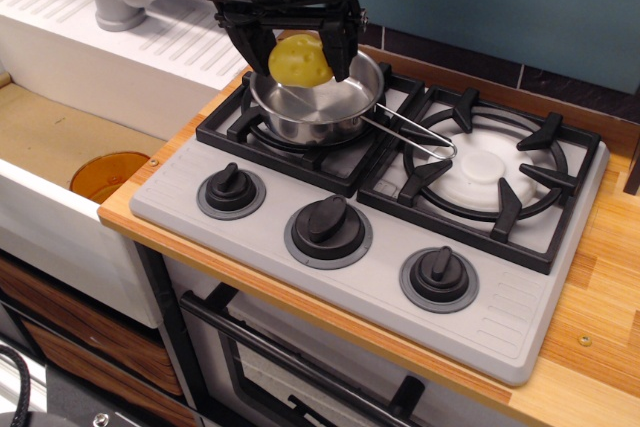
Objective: Put pot or pan on stove and put potato in pot or pan
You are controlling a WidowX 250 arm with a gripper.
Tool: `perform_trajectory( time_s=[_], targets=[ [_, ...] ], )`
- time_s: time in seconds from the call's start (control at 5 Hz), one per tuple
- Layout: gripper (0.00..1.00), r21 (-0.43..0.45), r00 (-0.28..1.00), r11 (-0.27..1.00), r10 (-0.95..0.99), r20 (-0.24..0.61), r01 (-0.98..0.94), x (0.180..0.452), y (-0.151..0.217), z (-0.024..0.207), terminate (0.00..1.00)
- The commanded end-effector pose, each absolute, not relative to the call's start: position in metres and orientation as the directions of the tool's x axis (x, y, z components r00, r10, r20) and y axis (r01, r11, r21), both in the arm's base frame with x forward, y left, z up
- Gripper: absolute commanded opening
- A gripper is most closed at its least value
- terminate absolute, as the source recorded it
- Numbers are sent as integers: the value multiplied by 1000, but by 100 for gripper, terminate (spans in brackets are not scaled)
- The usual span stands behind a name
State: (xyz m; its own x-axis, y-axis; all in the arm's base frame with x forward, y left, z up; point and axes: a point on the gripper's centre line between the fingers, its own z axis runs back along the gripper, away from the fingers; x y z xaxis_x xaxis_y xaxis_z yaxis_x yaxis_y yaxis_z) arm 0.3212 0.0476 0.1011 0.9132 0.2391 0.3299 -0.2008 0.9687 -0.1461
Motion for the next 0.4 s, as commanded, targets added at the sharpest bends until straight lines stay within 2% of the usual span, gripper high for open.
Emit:
perform_trajectory(
  time_s=[0.0, 0.2],
  targets=[
    [100, -104, 839, 962, 271, 473, -252, 369, 26, 87, 0],
    [100, -207, 817, 961, 265, 512, -182, 373, 31, 80, 0]
  ],
)
